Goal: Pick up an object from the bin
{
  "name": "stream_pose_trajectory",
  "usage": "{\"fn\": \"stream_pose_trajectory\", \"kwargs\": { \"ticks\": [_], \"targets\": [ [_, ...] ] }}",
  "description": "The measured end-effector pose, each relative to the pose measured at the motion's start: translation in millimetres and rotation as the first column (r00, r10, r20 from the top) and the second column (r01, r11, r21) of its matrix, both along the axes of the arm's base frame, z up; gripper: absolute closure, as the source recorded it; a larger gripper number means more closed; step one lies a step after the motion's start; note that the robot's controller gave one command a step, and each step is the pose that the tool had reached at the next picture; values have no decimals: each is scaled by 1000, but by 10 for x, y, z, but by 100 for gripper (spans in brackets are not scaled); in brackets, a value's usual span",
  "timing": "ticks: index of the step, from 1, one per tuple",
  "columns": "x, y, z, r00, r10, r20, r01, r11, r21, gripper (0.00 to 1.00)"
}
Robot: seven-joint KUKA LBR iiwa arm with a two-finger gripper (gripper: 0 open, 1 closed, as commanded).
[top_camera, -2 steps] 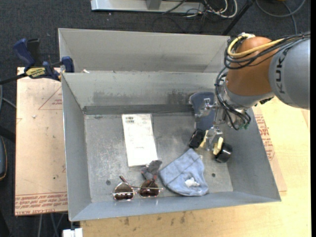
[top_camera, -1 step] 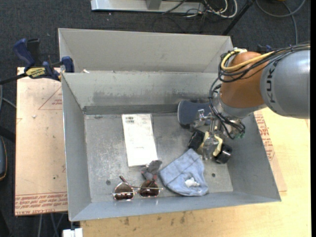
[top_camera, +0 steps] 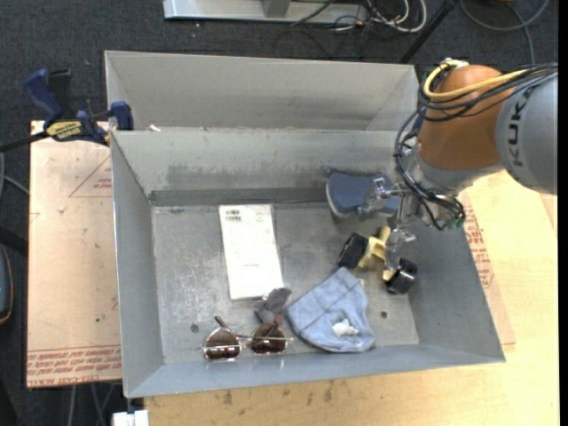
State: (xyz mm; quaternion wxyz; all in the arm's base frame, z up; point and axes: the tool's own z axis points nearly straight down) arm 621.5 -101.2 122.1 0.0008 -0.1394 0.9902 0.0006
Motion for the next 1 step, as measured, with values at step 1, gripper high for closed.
{"fn": "stream_pose_trajectory", "kwargs": {
  "ticks": [1],
  "targets": [
    [-44,108,-242,1000,-27,4,27,1000,0,0]
  ]
}}
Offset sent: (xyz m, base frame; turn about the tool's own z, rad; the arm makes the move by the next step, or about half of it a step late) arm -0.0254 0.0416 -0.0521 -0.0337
